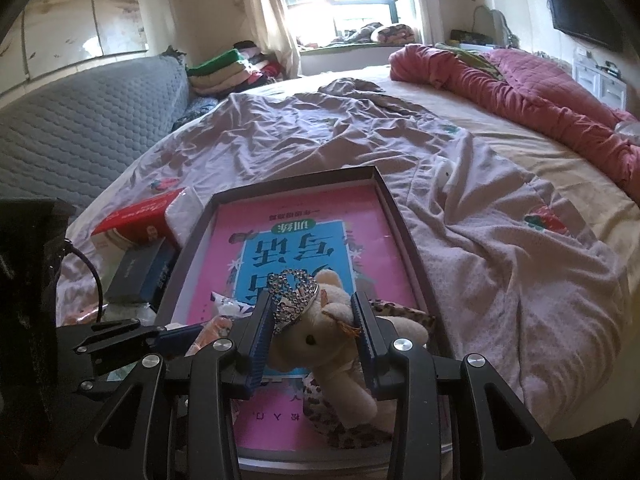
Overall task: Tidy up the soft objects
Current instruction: 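Lower the tiara bunny onto the pink tray with the right tool while the left tool lowers the snack bag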
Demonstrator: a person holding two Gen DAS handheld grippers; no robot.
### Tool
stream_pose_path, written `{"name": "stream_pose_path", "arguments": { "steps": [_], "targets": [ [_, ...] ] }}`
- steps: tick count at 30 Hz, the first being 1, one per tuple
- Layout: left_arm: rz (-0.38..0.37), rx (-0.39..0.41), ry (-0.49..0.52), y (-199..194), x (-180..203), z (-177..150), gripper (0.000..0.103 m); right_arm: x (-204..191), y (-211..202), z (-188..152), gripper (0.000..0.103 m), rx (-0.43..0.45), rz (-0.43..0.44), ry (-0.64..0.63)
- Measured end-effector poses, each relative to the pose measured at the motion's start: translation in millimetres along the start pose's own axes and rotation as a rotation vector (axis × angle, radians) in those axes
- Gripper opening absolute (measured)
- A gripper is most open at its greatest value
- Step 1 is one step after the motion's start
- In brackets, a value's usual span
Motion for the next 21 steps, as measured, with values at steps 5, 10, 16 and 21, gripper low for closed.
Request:
{"name": "stream_pose_path", "arguments": {
  "steps": [5, 10, 16, 21],
  "targets": [
    [0.005, -0.002, 0.009, 0, 1, -2, 0.032, -1, 4, 2, 0.04, 0.003, 0.0, 0.009],
    [0.016, -0.001, 0.02, 0, 3, -2, 0.033, 1, 14, 3, 0.042, -0.011, 0.025, 0.039],
    [0.014, 0.001, 0.02, -1, 3, -1, 0.033, 5, 17, 0, 0.042, -0.015, 0.044, 0.072],
    [0.019, -0.001, 0.029, 0, 4, -2, 0.033, 6, 12, 2, 0.044, -0.002, 0.051, 0.083]
  ]
}}
Point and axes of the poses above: each gripper's, at about its wrist camera, not at the fingertips, and y roughly the way its jaws point, x to its right, z to its top, the point moved 2 cm from there along y, roughly the way its jaws point, and after that the axes turned 3 degrees about z, right-handed, at the moved point
